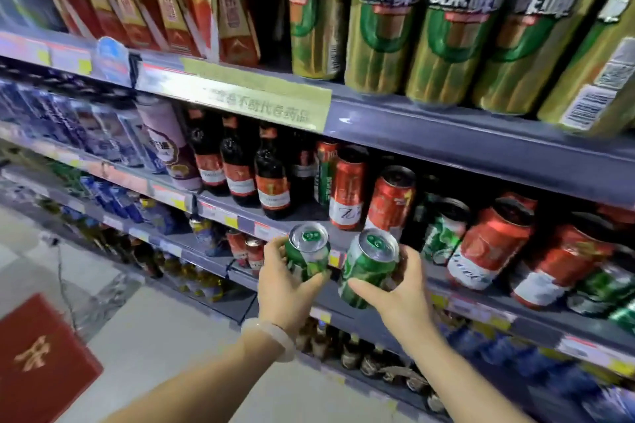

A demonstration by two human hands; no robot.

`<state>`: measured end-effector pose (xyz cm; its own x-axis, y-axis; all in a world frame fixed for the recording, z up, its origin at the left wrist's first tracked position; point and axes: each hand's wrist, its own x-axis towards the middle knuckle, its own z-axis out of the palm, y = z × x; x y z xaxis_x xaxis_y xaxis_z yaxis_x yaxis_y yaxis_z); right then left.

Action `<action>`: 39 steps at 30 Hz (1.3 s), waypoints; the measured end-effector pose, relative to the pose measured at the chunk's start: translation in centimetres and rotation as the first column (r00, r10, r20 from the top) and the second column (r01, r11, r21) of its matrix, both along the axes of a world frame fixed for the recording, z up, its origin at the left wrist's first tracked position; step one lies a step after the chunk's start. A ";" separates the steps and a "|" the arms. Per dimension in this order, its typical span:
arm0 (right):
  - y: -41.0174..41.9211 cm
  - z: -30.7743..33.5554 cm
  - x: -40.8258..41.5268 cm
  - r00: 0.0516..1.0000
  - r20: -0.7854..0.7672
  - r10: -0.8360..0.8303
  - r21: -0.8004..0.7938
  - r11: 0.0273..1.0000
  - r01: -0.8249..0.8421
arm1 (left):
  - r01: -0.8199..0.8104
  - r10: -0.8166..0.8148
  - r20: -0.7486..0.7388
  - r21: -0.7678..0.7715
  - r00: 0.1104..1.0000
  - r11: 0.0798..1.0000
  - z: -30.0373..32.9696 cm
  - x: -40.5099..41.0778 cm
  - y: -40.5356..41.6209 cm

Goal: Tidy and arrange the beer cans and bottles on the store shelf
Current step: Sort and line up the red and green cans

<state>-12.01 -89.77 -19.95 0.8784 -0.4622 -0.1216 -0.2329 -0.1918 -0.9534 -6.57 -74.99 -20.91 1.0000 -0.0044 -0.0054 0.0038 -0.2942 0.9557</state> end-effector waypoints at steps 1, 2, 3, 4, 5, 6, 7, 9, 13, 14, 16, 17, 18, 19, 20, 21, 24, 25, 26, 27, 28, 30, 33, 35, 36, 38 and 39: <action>1.3 -0.3 1.3 1.000 -0.002 -0.018 -0.002 1.000 0.018 | 0.001 -0.001 -0.002 0.021 1.000 1.000 0.0 1.3 1.0; 2.3 -0.5 2.4 0.999 -0.005 -0.045 -0.010 0.999 0.045 | 0.012 -0.012 -0.002 0.044 1.000 0.999 0.1 2.5 1.7; 3.1 -0.6 3.3 0.997 -0.004 -0.083 -0.016 0.996 0.083 | 0.031 -0.031 -0.004 0.065 1.000 0.997 0.1 3.8 2.2; 3.7 -0.8 4.2 0.992 -0.010 -0.123 -0.018 0.992 0.122 | 0.054 -0.054 -0.007 0.079 0.999 0.995 0.1 4.9 2.4; 4.1 -0.8 5.0 0.987 -0.017 -0.157 -0.022 0.987 0.157 | 0.073 -0.073 -0.006 0.086 0.997 0.994 0.0 6.0 2.4; 4.4 -0.7 5.7 0.981 -0.022 -0.191 -0.033 0.981 0.190 | 0.087 -0.087 -0.005 0.091 0.996 0.992 -0.1 6.9 2.2; 4.6 -0.7 6.4 0.974 -0.024 -0.226 -0.046 0.973 0.225 | 0.098 -0.098 -0.001 0.090 0.995 0.991 -0.1 7.7 1.9; 4.9 -0.7 7.6 0.959 -0.013 -0.282 -0.073 0.957 0.280 | 0.112 -0.113 0.009 0.083 0.994 0.990 0.0 9.1 0.9; 5.4 -0.9 9.3 0.935 0.024 -0.354 -0.081 0.931 0.355 | 0.098 -0.101 0.037 0.078 0.994 0.992 0.0 11.1 -1.2; 5.5 -0.9 9.7 0.927 0.029 -0.374 -0.073 0.924 0.375 | 0.094 -0.097 0.037 0.080 0.995 0.992 -0.1 11.4 -1.5; 5.6 -0.9 10.4 0.909 0.044 -0.414 -0.079 0.906 0.417 | 0.081 -0.083 0.031 0.085 0.996 0.993 -0.2 11.9 -2.0; 5.7 -1.1 10.7 0.902 0.051 -0.429 -0.096 0.897 0.432 | 0.074 -0.076 0.026 0.089 0.997 0.993 -0.2 12.2 -2.2; 5.7 -1.2 11.1 0.897 0.050 -0.439 -0.116 0.890 0.442 | 0.069 -0.072 0.020 0.095 0.997 0.993 -0.2 12.3 -2.3; 5.8 -1.3 11.4 0.893 0.041 -0.448 -0.131 0.884 0.449 | 0.070 -0.071 0.014 0.099 0.997 0.993 -0.3 12.4 -2.4; 5.9 -1.4 11.6 0.889 0.030 -0.457 -0.140 0.879 0.457 | 0.071 -0.072 0.009 0.102 0.997 0.992 -0.4 12.4 -2.4; 6.0 -1.3 11.8 0.884 0.019 -0.467 -0.145 0.873 0.465 | 0.075 -0.076 0.005 0.105 0.997 0.992 -0.5 12.4 -2.4; 6.0 -1.0 12.2 0.871 0.002 -0.492 -0.167 0.858 0.485 | 0.084 -0.085 0.003 0.122 0.996 0.989 -0.7 12.5 -2.4; 6.0 -0.9 12.4 0.868 -0.003 -0.496 -0.165 0.857 0.489 | 0.080 -0.081 -0.001 0.134 0.997 0.988 -0.7 12.6 -2.4; 5.9 -1.0 12.6 0.865 -0.010 -0.502 -0.158 0.854 0.495 | 0.075 -0.075 -0.006 0.142 0.997 0.987 -0.8 12.7 -2.5; 5.9 -1.1 12.9 0.858 -0.018 -0.514 -0.154 0.849 0.505 | 0.066 -0.065 -0.013 0.144 0.998 0.987 -0.9 12.8 -2.6; 5.8 -1.2 13.1 0.850 -0.024 -0.526 -0.157 0.842 0.516 | 0.055 -0.052 -0.025 0.148 0.998 0.987 -1.1 12.7 -2.6; 5.8 -1.5 13.3 0.845 -0.026 -0.535 -0.195 0.832 0.520 | 0.039 -0.032 -0.046 0.168 0.998 0.985 -1.2 12.3 -2.5; 5.8 -1.8 13.2 0.850 -0.033 -0.525 -0.268 0.824 0.499 | 0.007 -0.010 0.009 0.207 1.000 0.978 -1.1 11.4 -1.8; 5.6 -1.9 13.2 0.853 -0.035 -0.521 -0.271 0.826 0.494 | 0.000 -0.031 0.125 0.242 0.992 0.970 -0.9 11.0 -1.3; 5.6 -2.0 13.0 0.854 -0.030 -0.520 -0.257 0.830 0.496 | 0.009 -0.059 0.188 0.256 0.980 0.967 -0.6 10.9 -1.1; 5.6 -2.3 11.9 0.855 -0.006 -0.518 -0.199 0.839 0.507 | 0.046 -0.127 0.291 0.268 0.948 0.962 0.1 10.8 -0.8; 5.6 -2.4 10.9 0.855 0.027 -0.518 -0.164 0.841 0.515 | 0.069 -0.159 0.325 0.272 0.932 0.960 0.6 10.9 -0.8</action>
